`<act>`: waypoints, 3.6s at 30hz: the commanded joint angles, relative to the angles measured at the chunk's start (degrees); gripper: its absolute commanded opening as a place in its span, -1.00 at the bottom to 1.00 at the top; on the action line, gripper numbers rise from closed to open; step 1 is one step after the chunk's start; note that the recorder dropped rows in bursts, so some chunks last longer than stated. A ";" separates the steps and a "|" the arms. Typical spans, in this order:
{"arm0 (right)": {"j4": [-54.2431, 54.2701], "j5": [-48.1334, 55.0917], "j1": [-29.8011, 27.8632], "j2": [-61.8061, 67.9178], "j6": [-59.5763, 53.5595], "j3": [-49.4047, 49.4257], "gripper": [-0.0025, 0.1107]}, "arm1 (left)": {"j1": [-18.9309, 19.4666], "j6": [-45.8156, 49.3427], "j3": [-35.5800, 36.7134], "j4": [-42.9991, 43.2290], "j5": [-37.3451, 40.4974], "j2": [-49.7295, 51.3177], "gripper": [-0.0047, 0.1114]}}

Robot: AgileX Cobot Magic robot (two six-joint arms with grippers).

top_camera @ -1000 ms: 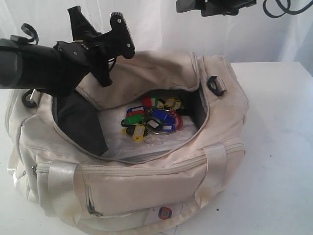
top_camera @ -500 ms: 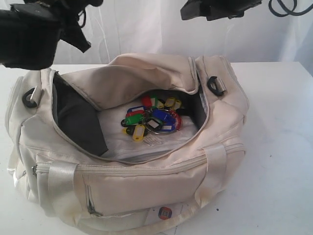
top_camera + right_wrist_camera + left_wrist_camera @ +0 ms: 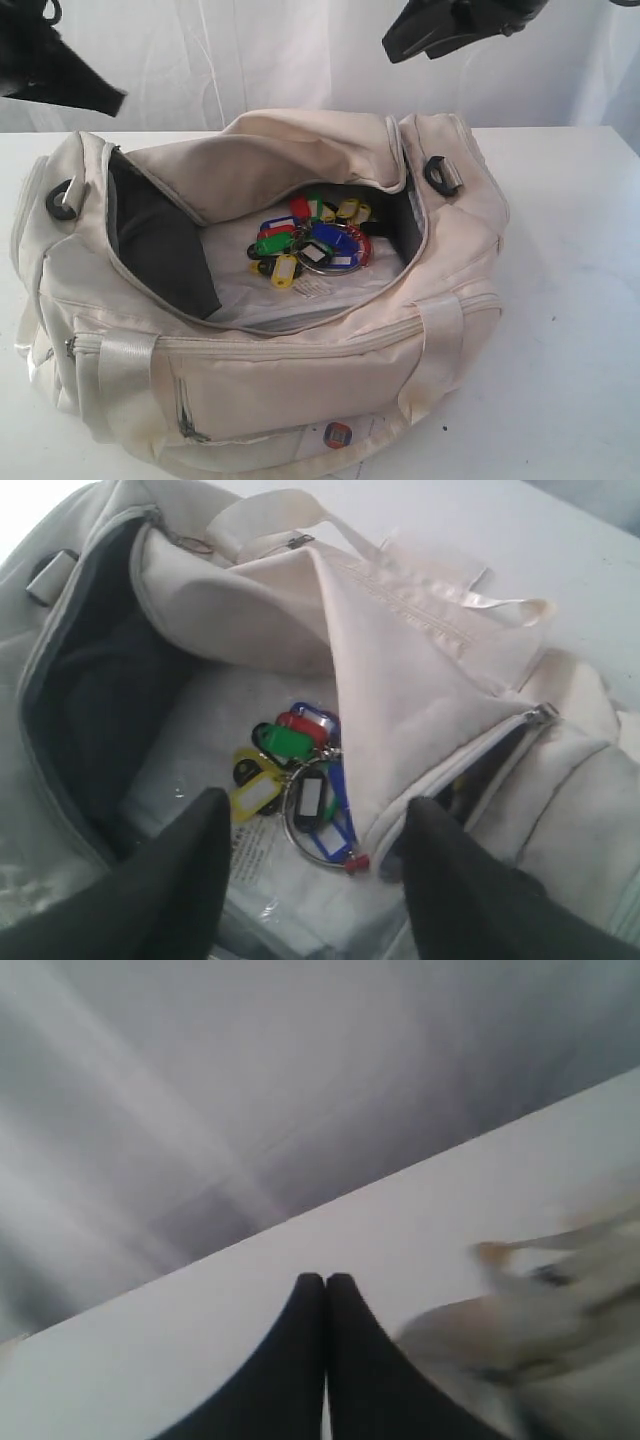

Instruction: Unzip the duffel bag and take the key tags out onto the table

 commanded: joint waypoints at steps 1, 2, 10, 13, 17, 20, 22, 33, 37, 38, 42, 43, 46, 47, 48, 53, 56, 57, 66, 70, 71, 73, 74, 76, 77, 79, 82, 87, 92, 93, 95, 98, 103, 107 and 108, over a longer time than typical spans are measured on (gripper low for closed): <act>3.29 2.24 -0.29 -1.09 -0.78 -0.13 -0.20 | 1.46 9.23 2.15 -2.09 26.03 -5.35 -0.92; 3.42 2.24 -0.29 -1.09 -0.78 -0.13 -0.22 | 2.04 9.25 2.15 -2.09 26.86 -5.59 -0.92; 3.58 2.24 -0.29 -1.09 -0.34 -0.13 -0.29 | 11.20 4.15 2.94 -2.09 45.76 -5.94 -0.92; 3.28 2.24 -0.29 -1.13 1.59 -0.13 -0.29 | 19.83 -8.68 2.00 -2.09 59.84 -4.38 -0.92; 2.58 2.24 -0.29 -1.24 2.88 -0.13 -0.29 | 34.08 -35.97 -3.02 20.99 91.90 2.05 -0.92; 2.89 2.24 -0.29 -1.13 3.02 -0.13 -0.29 | 39.26 -52.92 -9.53 43.90 104.26 6.79 -0.92; 3.00 2.24 0.31 -0.74 3.43 -0.13 -0.29 | 39.85 -61.30 -12.64 54.76 107.48 7.55 -0.92; -13.39 2.24 15.74 7.41 3.32 0.00 -0.58 | 39.61 -72.68 -12.32 64.37 117.42 3.11 -0.92; -18.00 1.52 19.80 11.87 3.32 0.00 -0.57 | 39.61 -73.07 -7.74 64.64 114.08 1.79 -0.92; -18.56 1.03 20.50 12.94 3.32 0.00 -0.54 | 39.61 -73.07 -7.11 64.64 113.83 1.68 -0.92; -23.50 -3.21 22.25 16.60 2.68 0.00 -0.17 | 39.61 -73.07 -6.42 64.53 113.73 1.27 -0.92; -24.49 -4.30 22.53 17.46 2.18 0.00 -0.05 | 39.61 -73.07 -6.42 64.26 113.72 1.27 -0.92; -24.90 -7.36 22.75 19.72 -1.51 0.00 0.14 | 39.61 -73.07 -6.42 63.36 113.63 1.27 -0.92; -25.66 -8.29 22.75 20.51 -2.16 0.00 0.13 | 39.61 -73.07 -6.42 63.06 113.63 1.27 -0.92; -26.54 -9.10 22.75 21.12 -2.16 0.00 0.13 | 39.61 -73.07 -6.42 62.76 113.63 1.27 -0.92; -31.02 -9.02 22.75 23.91 -1.75 0.00 0.12 | 39.61 -72.85 -6.42 61.85 113.08 1.27 -0.92; -30.78 -8.01 22.75 25.23 -1.75 0.00 0.12 | 39.61 -72.85 -6.42 61.32 112.58 1.27 -0.92; -30.63 -7.73 22.75 25.59 -1.75 0.00 0.12 | 39.61 -72.85 -6.42 61.16 112.58 1.27 -0.92; -28.03 -6.23 22.75 26.52 -1.56 0.00 -0.42 | 39.61 -72.85 -6.42 60.76 112.58 1.27 -0.92; -25.91 -3.56 22.84 26.16 -1.56 -0.14 -0.75 | 39.61 -72.85 -6.42 60.76 112.58 1.27 -0.92; -25.73 -3.07 22.84 25.90 -1.56 -0.14 -0.81 | 39.61 -72.85 -6.42 60.76 112.58 1.27 -0.92; -25.53 -2.50 22.84 24.65 -1.56 -0.21 -0.95 | 39.61 -72.85 -6.42 60.65 112.58 1.27 -0.92; -25.26 -2.50 22.84 23.99 -1.56 -0.21 -0.96 | 39.61 -72.85 -6.42 60.65 112.58 1.27 -0.92; -25.14 -2.78 22.84 21.97 -1.56 -0.36 -0.96 | 39.61 -72.85 -6.42 60.65 112.58 1.27 -0.92; -25.14 -2.76 22.84 21.14 -1.56 -0.66 -0.96 | 39.61 -72.85 -6.42 60.65 112.58 1.27 -0.92; -25.14 -2.76 22.84 19.11 -1.56 -1.40 -0.96 | 39.61 -72.85 -6.42 60.65 112.58 1.27 -0.92; -25.14 -3.69 22.84 15.94 -1.56 -2.36 -0.96 | 39.61 -72.85 -6.42 60.65 112.58 1.27 -0.92; -25.14 -4.10 22.84 11.91 -0.91 -4.10 -0.96 | 39.61 -72.85 -6.42 60.65 112.58 1.27 -0.92; -25.67 -4.95 22.73 8.30 1.36 -5.28 -0.96 | 39.61 -72.85 -6.42 60.66 112.69 1.27 -0.92; -25.67 -4.95 22.73 7.53 1.36 -5.38 -0.96 | 39.61 -72.85 -6.42 60.66 112.81 1.27 -0.92; -25.79 -4.95 22.38 5.66 1.36 -5.38 -0.96 | 39.61 -72.85 -6.42 60.66 112.93 1.27 -0.92; -25.89 -5.08 20.78 1.92 2.77 -5.38 -0.96 | 39.61 -72.85 -6.42 60.25 112.92 1.27 -0.92; -26.41 -2.55 13.72 -5.75 5.94 -5.27 -0.96 | 39.61 -71.91 -6.42 58.30 112.92 1.27 -0.92; -32.15 1.03 6.75 -11.45 9.46 -5.18 -0.96 | 39.61 -71.68 -6.42 58.04 112.92 1.27 -0.92; -33.81 1.62 5.18 -12.40 10.42 -4.51 -0.96 | 39.61 -71.52 -6.42 57.72 112.92 1.27 -0.92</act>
